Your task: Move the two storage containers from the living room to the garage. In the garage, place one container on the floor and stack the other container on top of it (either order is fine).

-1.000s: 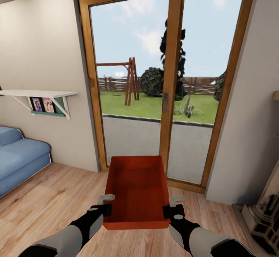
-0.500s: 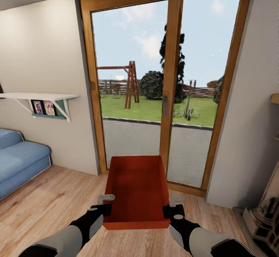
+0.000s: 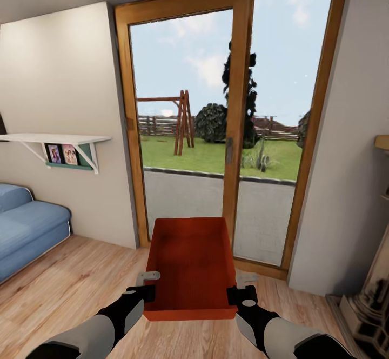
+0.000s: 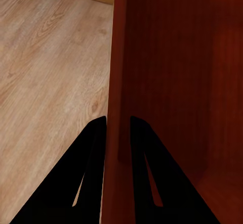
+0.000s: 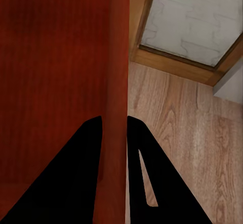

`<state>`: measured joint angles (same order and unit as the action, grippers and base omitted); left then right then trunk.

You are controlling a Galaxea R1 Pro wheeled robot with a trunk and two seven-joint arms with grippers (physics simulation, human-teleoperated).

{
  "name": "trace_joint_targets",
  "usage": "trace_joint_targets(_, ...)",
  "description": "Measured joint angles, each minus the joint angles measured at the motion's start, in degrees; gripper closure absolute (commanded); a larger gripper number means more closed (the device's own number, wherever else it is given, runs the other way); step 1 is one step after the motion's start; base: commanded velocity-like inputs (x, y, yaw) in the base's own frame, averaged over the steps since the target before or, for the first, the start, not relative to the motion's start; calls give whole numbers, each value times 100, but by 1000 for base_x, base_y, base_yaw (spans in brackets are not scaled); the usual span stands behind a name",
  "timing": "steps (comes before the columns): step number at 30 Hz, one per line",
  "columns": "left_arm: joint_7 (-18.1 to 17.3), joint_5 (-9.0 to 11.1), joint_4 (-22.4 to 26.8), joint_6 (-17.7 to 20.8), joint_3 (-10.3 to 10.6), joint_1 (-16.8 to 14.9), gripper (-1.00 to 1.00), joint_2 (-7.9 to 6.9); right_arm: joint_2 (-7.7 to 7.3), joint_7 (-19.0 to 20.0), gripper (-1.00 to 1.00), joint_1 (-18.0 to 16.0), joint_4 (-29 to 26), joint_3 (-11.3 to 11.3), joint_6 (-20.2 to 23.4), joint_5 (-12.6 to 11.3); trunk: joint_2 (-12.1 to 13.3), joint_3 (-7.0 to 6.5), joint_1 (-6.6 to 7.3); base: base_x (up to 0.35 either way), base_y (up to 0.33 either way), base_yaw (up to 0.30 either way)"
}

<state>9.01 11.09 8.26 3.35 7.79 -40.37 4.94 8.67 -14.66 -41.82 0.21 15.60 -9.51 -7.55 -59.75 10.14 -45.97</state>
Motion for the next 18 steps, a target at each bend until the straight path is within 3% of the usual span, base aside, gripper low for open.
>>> trace_joint_targets(18,-1,3,-2,0,1,2,100,0,0,-1,100,1,3,7,1,-7,0,-126,0,0,0,0)
